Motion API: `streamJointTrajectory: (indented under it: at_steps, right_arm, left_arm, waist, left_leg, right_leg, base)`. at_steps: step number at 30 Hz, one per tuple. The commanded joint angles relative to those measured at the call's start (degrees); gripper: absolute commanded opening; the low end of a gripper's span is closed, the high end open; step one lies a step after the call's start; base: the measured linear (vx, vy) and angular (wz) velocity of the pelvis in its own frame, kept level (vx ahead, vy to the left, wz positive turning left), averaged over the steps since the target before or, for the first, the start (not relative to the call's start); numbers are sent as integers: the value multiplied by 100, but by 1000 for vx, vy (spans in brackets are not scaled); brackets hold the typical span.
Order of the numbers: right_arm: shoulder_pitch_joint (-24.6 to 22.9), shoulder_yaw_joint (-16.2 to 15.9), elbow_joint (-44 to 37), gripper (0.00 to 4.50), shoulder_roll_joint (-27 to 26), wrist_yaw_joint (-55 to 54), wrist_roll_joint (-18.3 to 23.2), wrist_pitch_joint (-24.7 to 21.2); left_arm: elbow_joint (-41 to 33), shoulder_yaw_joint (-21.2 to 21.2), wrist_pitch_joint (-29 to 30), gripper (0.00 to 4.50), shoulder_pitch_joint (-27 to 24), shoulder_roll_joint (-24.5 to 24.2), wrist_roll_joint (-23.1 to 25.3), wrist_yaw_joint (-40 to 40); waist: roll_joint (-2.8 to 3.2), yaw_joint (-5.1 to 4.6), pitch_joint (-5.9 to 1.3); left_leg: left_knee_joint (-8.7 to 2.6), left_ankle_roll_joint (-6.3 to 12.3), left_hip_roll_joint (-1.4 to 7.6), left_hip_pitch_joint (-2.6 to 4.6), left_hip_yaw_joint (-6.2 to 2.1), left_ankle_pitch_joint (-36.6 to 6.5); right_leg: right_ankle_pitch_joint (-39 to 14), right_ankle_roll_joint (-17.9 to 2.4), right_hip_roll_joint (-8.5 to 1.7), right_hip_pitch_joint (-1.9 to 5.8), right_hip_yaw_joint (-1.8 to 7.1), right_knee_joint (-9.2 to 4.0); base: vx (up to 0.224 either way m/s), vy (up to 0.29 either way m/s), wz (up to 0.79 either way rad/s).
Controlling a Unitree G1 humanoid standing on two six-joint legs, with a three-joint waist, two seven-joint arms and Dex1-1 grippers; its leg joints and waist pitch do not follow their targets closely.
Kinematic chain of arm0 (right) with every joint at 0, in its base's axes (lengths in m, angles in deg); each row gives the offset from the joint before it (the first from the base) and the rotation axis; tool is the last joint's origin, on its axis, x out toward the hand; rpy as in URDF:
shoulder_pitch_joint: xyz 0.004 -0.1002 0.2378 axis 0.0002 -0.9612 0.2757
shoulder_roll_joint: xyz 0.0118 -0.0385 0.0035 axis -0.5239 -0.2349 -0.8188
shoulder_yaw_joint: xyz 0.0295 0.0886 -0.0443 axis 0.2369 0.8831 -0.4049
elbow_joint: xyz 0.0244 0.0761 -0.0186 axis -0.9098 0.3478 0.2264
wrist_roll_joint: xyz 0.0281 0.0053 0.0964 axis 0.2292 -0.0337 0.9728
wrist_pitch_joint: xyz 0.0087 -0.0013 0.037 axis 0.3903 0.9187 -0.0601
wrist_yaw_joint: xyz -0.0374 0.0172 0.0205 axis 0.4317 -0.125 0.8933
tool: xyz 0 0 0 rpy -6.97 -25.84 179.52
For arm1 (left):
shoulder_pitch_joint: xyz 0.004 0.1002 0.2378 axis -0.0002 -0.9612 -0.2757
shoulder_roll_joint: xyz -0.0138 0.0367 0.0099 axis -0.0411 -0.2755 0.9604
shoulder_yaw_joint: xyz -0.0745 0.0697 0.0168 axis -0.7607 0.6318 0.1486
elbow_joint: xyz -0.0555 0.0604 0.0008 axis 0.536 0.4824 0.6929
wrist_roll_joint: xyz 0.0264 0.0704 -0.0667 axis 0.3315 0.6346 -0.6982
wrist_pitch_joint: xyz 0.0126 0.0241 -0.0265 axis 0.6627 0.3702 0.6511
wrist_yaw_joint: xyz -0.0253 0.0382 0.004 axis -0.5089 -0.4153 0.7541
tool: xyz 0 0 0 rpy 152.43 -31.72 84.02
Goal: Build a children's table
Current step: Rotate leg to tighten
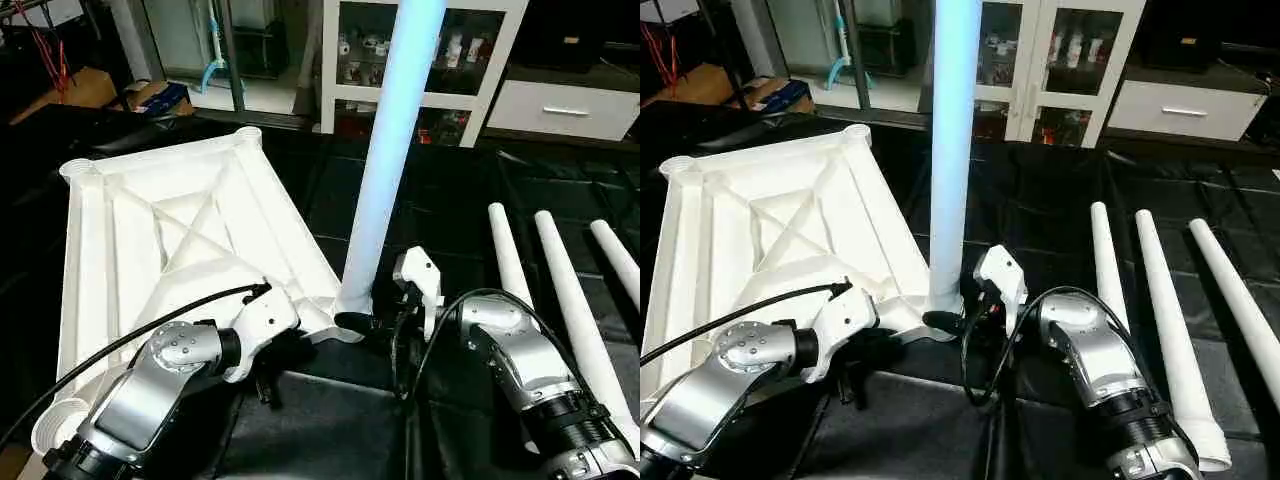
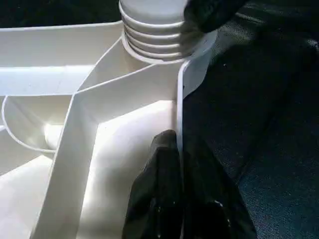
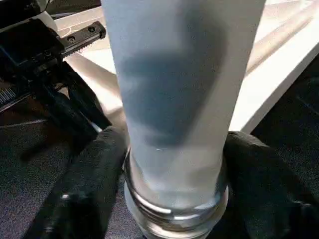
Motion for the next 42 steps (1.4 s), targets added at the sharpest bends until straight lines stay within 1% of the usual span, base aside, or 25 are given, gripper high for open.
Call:
streamJointTrajectory:
  at_steps: [1,3,5,6,8,9,12,14,17,19,20,22,23,24,26,29,31,32,35,37,38,39,40,41,42]
  right_arm:
    - [-24,-42,16,286,4,-17,-4,-29]
    - [-4,-43,94,265,-18,-147,-104,12]
    - [73,9,353,256,-166,-641,-332,82]
    - [97,21,450,254,-266,-896,-424,83]
    - [105,22,490,251,-324,-1041,-475,81]
    - [118,30,537,251,-399,-1234,-530,51]
    - [187,104,744,250,-779,-2210,-770,-68]
    - [235,200,849,249,-1007,-2726,-817,-214]
    - [285,197,1010,249,-1378,-3513,-1049,-257]
    - [321,171,1088,249,-1491,-3726,-1118,-241]
    - [367,142,1152,249,-1643,-3764,-1084,-233]
    - [391,140,1133,249,-1750,-3733,-1019,-219]
    - [395,148,1057,249,-1761,-3587,-937,-165]
    - [399,164,999,249,-1758,-3480,-874,-118]
    - [393,258,865,304,-1708,-3218,-653,-133]
    - [379,310,712,324,-1601,-2979,-503,-192]
    - [382,308,688,357,-1548,-2949,-502,-192]
    - [391,309,621,357,-1414,-2746,-446,-203]
    - [409,291,504,388,-1166,-2323,-357,-233]
    - [410,268,456,404,-1055,-2079,-325,-258]
    - [390,184,398,416,-868,-1745,-327,-254]
    - [369,81,363,416,-641,-1381,-365,-195]
    - [364,56,355,416,-577,-1281,-373,-184]
    - [342,-26,319,440,-348,-909,-375,-167]
    - [333,-48,302,440,-269,-763,-356,-162]
  left_arm:
    - [-138,13,-31,0,3,6,-129,67]
    - [-128,20,-8,0,10,18,-115,45]
    - [-102,32,82,0,47,97,-104,-22]
    - [-61,49,175,0,90,170,-83,-90]
    - [-21,58,218,0,125,223,-54,-153]
    - [30,75,260,0,167,280,-16,-221]
    - [337,132,529,0,442,652,193,-665]
    - [574,70,688,0,627,916,332,-1071]
    - [1044,-117,883,0,978,1401,518,-1831]
    - [1154,-137,920,0,1073,1517,519,-1933]
    - [1271,-139,911,0,1180,1617,558,-2013]
    - [1314,-149,895,0,1244,1677,553,-2000]
    - [1296,-140,871,0,1244,1657,548,-1944]
    - [1275,-130,853,0,1233,1628,538,-1888]
    - [1200,-102,783,0,1138,1504,524,-1757]
    - [1142,-76,644,0,1037,1380,547,-1658]
    - [1113,-81,646,0,1006,1357,523,-1623]
    - [1028,-47,571,0,940,1251,506,-1502]
    - [857,-57,621,0,819,1107,430,-1324]
    - [794,-36,528,0,774,1021,413,-1212]
    - [678,-30,505,0,691,921,334,-1041]
    - [553,17,280,0,593,754,253,-783]
    - [506,18,276,0,560,711,220,-717]
    - [339,27,238,0,444,539,121,-487]
    - [282,27,173,0,400,463,102,-410]
  waist:
    - [-45,-4,-307]
    - [-48,-7,-300]
    - [-57,-14,-292]
    - [-46,-20,-285]
    - [-69,-45,-277]
    - [-60,-56,-266]
    - [-61,-99,-257]
    - [-68,-123,-254]
    - [-73,-152,-257]
    - [-69,-139,-270]
    - [-82,-143,-279]
    - [-52,-145,-283]
    - [-80,-145,-286]
    - [-67,-137,-293]
    - [-48,-140,-297]
    - [-52,-146,-297]
    - [-53,-146,-298]
    - [-52,-139,-297]
    - [-60,-132,-306]
    - [-47,-129,-300]
    - [-62,-133,-298]
    - [-67,-125,-307]
    - [-62,-107,-308]
    - [-67,-105,-308]
    - [-42,-102,-298]
  left_leg:
    - [-418,513,305,-27,-91,-552]
    - [-421,498,303,-25,-88,-601]
    - [-426,462,302,-28,-84,-671]
    - [-436,410,301,-19,-86,-751]
    - [-456,324,298,-36,-104,-858]
    - [-461,281,296,-22,-105,-962]
    - [-477,132,286,3,-110,-1127]
    - [-486,65,277,-3,-118,-1211]
    - [-481,38,267,18,-114,-1286]
    - [-479,52,264,-14,-124,-1199]
    - [-475,82,263,-20,-121,-1151]
    - [-476,122,263,-29,-126,-1132]
    - [-470,157,265,-36,-118,-1080]
    - [-466,192,270,-40,-119,-1032]
    - [-463,245,277,-39,-118,-982]
    - [-459,314,283,-54,-117,-927]
    - [-456,330,277,-54,-113,-888]
    - [-454,330,279,-41,-108,-902]
    - [-447,389,285,-60,-113,-825]
    - [-445,434,294,-56,-110,-793]
    - [-445,436,295,-46,-101,-775]
    - [-440,444,295,-50,-108,-768]
    - [-441,465,301,-65,-126,-752]
    - [-432,502,307,-57,-112,-726]
    - [-434,548,307,-55,-104,-714]
  right_leg:
    - [-859,-1366,-327,312,322,-367]
    - [-938,-1354,-327,307,322,-377]
    - [-1060,-1340,-332,302,325,-389]
    - [-1202,-1313,-333,293,323,-406]
    - [-1441,-1207,-337,317,316,-428]
    - [-1610,-1143,-333,297,319,-450]
    - [-1930,-1029,-336,269,325,-491]
    - [-2063,-952,-333,271,317,-513]
    - [-2165,-891,-333,240,322,-545]
    - [-2075,-874,-347,266,319,-535]
    - [-1962,-881,-340,267,319,-522]
    - [-1853,-913,-339,275,316,-509]
    - [-1750,-924,-340,281,319,-505]
    - [-1638,-954,-345,290,322,-489]
    - [-1487,-1017,-342,292,321,-476]
    - [-1342,-1085,-338,308,315,-461]
    - [-1329,-1110,-337,310,314,-458]
    - [-1378,-1117,-341,303,314,-466]
    - [-1317,-1133,-347,325,311,-447]
    - [-1245,-1174,-335,308,305,-444]
    - [-1215,-1215,-333,298,308,-446]
    - [-1190,-1229,-336,315,302,-431]
    - [-1178,-1226,-347,330,297,-425]
    - [-1091,-1250,-340,321,303,-406]
    - [-1051,-1294,-337,308,308,-410]
  base:
    - [0,0,0]
    - [0,0,0]
    - [0,0,0]
    - [0,0,0]
    - [0,0,0]
    - [0,0,0]
    - [0,0,0]
    - [0,0,0]
    - [0,0,0]
    - [0,0,0]
    - [0,0,0]
    - [0,0,0]
    - [0,0,0]
    - [0,0,0]
    - [0,0,0]
    - [0,0,0]
    - [0,0,0]
    - [0,0,0]
    - [0,0,0]
    - [0,0,0]
    - [0,0,0]
    - [0,0,0]
    - [0,0,0]
    - [0,0,0]
    - [0,0,0]
